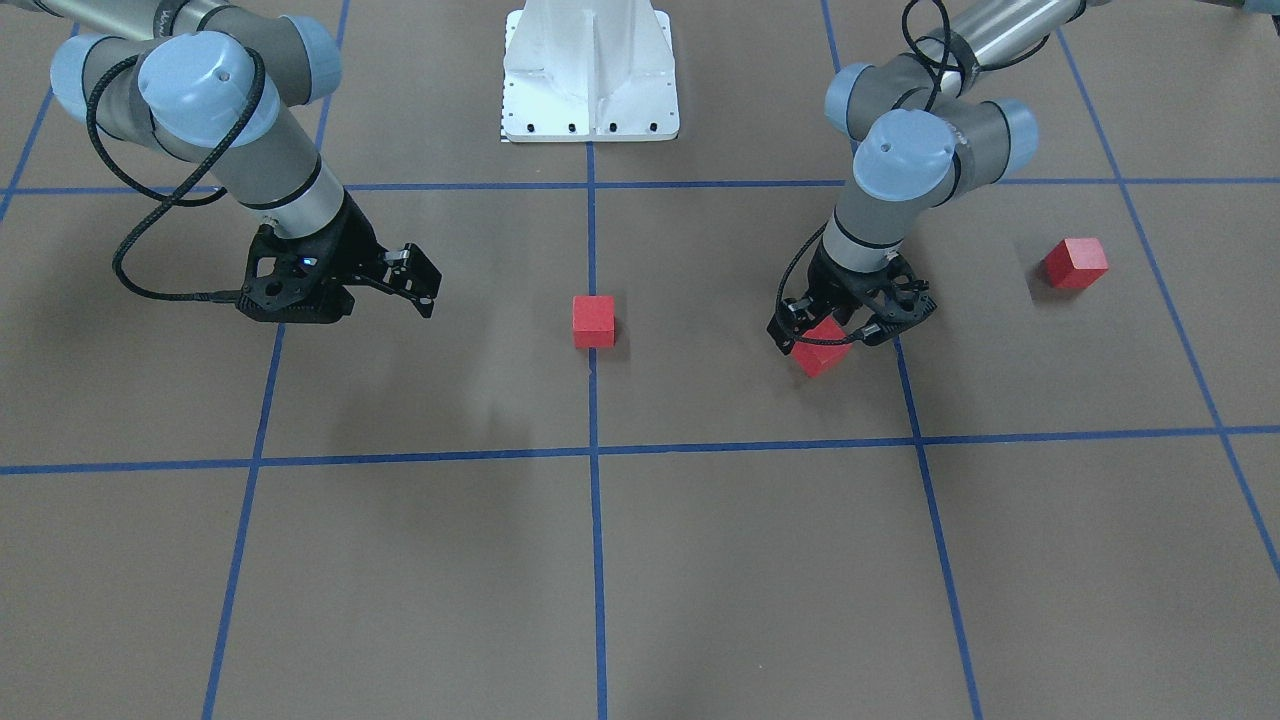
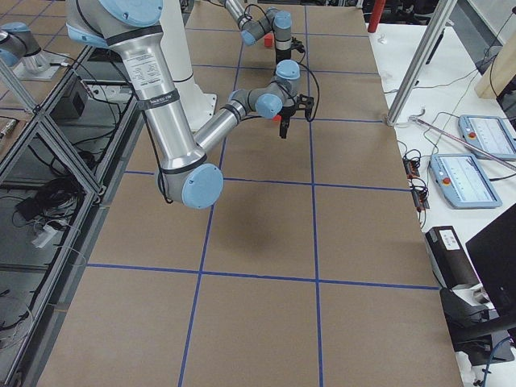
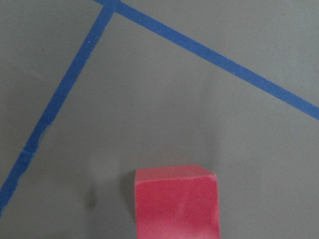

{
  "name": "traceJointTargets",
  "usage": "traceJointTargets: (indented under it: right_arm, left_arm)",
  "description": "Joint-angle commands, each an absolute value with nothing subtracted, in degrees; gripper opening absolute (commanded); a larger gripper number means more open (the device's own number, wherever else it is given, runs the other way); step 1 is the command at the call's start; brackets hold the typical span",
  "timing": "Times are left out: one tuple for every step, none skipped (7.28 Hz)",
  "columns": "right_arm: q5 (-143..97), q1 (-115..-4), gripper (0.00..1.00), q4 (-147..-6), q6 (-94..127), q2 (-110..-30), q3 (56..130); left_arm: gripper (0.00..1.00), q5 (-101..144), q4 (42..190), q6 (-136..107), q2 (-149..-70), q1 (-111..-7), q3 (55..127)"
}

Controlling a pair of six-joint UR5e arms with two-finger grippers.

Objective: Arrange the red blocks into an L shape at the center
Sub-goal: 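Close the left gripper on the left-middle red cube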

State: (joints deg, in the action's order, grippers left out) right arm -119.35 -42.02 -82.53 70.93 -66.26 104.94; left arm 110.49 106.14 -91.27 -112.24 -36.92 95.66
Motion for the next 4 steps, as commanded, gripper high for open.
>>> traceJointTargets:
  right_arm:
    - [-119.36,-42.01,1.0,-82.53,70.93,-66.27,104.85]
    - [-119.27,-41.92,1.0,-82.53,70.93,-66.27,104.77]
    - [-119.27,-41.92,1.0,-82.53,70.93,-66.27,104.85]
    - [-119.27,-41.92,1.0,-82.53,70.93,-66.27,104.85]
  left_arm:
    - [0.94,109.43,106.26,-91.14,-112.67,-36.91,94.14]
    - [0.91,109.34,106.26,-91.14,-113.11,-36.91,93.35]
    - [0.89,109.34,106.26,-91.06,-113.12,-36.91,93.34]
    - [0.89,109.34,106.26,-89.49,-113.12,-36.91,92.9]
